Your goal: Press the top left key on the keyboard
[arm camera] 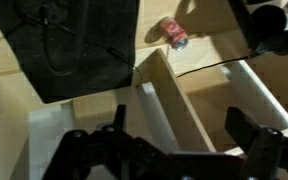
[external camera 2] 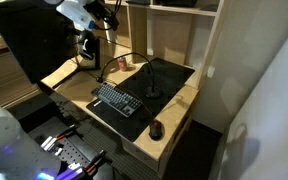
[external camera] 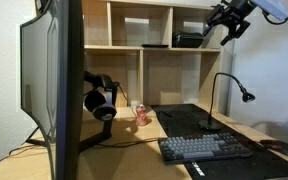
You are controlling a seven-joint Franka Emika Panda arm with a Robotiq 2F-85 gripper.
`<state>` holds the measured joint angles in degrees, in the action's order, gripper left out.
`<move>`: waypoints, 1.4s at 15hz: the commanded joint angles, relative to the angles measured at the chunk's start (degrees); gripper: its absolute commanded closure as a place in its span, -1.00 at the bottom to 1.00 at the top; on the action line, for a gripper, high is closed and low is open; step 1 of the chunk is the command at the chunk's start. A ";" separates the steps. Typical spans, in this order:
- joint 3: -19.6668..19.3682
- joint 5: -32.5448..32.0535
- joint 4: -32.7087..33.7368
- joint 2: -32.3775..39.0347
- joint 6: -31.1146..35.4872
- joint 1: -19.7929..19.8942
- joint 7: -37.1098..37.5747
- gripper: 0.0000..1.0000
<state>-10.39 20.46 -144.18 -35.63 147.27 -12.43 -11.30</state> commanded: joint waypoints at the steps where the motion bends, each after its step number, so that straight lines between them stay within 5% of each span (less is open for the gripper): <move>1: -1.05 6.09 -0.74 0.61 -2.45 -6.69 -4.82 -1.00; 2: -0.16 4.44 0.03 -0.77 -1.95 -3.57 -2.87 -1.00; 6: 0.47 3.62 0.09 0.98 -2.42 -3.61 -2.71 -1.00; 9: 2.28 4.97 -0.59 3.05 -7.61 -7.81 -5.40 -1.00; 14: 9.14 4.46 2.05 13.22 -8.51 -8.83 -3.23 -1.00; 15: 9.29 4.82 -0.07 9.02 -8.57 -8.12 -3.44 -1.00; 21: 9.60 8.44 1.54 16.15 -6.91 -9.49 -6.05 -1.00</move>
<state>-1.37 24.46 -142.87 -22.45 139.15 -21.84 -14.07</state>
